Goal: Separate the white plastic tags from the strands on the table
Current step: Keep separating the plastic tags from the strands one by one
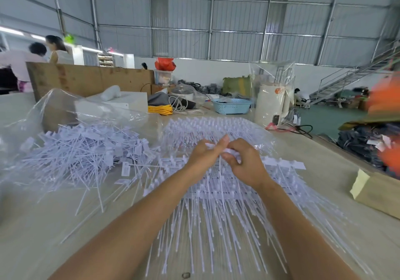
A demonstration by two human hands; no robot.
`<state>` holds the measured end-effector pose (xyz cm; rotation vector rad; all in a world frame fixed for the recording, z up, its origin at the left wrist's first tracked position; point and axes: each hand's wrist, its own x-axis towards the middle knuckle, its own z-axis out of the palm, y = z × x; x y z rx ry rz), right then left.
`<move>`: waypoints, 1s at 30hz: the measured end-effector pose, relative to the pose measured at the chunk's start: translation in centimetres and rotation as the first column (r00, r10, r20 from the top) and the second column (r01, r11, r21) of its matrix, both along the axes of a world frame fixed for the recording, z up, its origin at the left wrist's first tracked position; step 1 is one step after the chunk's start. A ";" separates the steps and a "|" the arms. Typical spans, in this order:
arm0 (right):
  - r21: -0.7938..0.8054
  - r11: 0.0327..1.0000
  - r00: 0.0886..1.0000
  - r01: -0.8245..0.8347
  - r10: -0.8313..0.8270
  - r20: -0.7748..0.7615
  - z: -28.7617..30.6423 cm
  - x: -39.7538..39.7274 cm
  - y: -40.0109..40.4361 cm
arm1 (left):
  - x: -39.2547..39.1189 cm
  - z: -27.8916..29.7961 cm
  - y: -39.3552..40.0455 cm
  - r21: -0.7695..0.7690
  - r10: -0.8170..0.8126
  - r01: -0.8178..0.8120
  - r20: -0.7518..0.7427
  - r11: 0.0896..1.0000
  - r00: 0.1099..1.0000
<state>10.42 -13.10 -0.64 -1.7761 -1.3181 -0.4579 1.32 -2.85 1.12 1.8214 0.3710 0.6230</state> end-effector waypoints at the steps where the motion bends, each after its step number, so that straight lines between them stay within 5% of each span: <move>1: -0.005 1.000 1.000 -0.006 0.006 0.010 -0.1 0.0 0.1 | 0.0 -0.1 -0.4 -0.013 -0.075 0.075 0.006 0.997 0.997; 12: -0.026 0.998 0.997 -0.049 0.048 -0.060 0.0 -0.1 -0.1 | 0.5 -0.8 -0.1 -0.047 0.070 -0.066 0.079 0.997 0.994; 21: -0.109 0.994 0.996 0.025 -0.015 0.087 0.0 0.2 -0.2 | 0.3 -0.8 0.2 -0.108 0.180 -0.168 0.117 0.980 0.977; 26: -0.077 0.996 0.998 0.053 -0.051 0.027 0.0 0.5 -0.2 | -0.1 -0.7 -0.1 -0.209 0.048 -0.032 0.076 0.978 0.996; 30: -0.109 0.992 0.998 0.063 -0.060 0.033 0.1 0.6 -0.4 | 0.1 -1.3 -0.2 -0.019 -0.031 0.032 0.048 0.999 0.998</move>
